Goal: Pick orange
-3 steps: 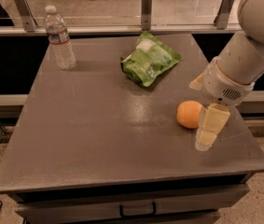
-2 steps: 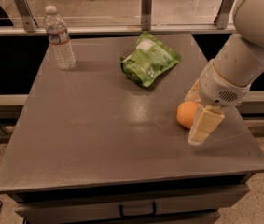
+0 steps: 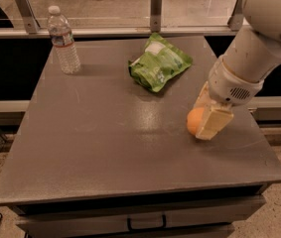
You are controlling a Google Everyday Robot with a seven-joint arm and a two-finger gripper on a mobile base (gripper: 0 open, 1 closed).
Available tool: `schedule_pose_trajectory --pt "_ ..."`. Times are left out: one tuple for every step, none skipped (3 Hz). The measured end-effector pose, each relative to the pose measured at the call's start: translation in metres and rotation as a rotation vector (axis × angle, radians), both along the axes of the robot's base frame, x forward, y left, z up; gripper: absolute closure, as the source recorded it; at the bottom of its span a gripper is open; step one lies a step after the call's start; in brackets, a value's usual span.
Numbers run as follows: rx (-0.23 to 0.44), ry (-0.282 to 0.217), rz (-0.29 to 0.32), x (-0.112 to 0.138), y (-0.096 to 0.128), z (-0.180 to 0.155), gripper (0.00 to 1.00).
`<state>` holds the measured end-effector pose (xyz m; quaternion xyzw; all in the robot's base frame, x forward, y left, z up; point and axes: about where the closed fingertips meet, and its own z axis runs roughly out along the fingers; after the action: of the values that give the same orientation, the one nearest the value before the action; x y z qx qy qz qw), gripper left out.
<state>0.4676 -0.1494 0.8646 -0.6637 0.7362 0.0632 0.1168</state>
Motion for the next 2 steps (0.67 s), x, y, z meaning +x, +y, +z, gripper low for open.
schedule_pose_trajectory --pt "0.001 -0.016 0.011 0.006 0.005 0.022 1.00" --pt "0.018 -0.031 0.041 0.011 0.015 0.049 1.00"
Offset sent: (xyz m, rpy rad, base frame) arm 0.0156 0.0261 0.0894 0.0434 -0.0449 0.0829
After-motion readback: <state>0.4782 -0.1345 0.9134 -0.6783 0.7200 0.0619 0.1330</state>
